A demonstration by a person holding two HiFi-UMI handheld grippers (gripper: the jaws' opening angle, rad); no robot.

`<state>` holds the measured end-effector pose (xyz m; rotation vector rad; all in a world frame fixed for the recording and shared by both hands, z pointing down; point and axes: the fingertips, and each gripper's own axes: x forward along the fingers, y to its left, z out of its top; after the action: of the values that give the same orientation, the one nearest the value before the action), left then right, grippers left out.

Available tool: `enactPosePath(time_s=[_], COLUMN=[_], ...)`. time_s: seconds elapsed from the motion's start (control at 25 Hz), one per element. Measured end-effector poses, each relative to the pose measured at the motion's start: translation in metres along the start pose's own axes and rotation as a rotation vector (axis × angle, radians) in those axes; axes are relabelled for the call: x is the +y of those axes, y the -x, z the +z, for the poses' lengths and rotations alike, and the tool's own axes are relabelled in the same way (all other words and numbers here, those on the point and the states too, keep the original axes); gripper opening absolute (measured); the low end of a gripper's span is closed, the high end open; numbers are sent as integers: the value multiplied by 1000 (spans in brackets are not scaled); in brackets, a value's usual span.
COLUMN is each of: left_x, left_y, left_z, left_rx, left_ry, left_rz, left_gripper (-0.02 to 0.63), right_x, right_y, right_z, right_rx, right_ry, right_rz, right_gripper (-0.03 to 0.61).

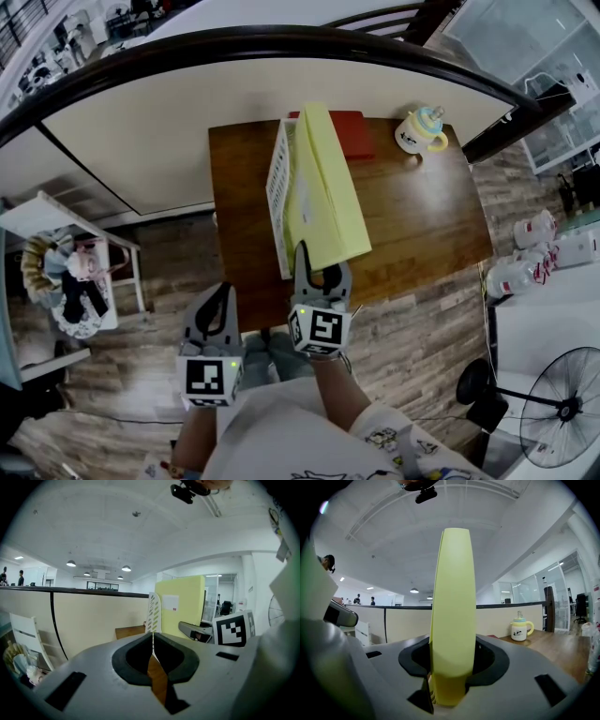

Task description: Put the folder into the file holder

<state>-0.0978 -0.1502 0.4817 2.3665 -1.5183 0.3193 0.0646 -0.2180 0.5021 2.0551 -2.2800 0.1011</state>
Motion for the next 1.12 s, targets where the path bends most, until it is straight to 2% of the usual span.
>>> enactPosePath(time_s=[0.76, 1.12], left_x=[0, -1], left_y=[-4, 0], left_z=[1, 0], left_rx=[-1, -9], left_ry=[-1, -4], left_rz=[14, 24], left_gripper=[11, 11], right_x=[2, 3], right_y=[-2, -1], right_z=[-30, -32], right_rx=[155, 175], right_ry=[28, 21], right_rz=[54, 87], right_gripper=[196, 204])
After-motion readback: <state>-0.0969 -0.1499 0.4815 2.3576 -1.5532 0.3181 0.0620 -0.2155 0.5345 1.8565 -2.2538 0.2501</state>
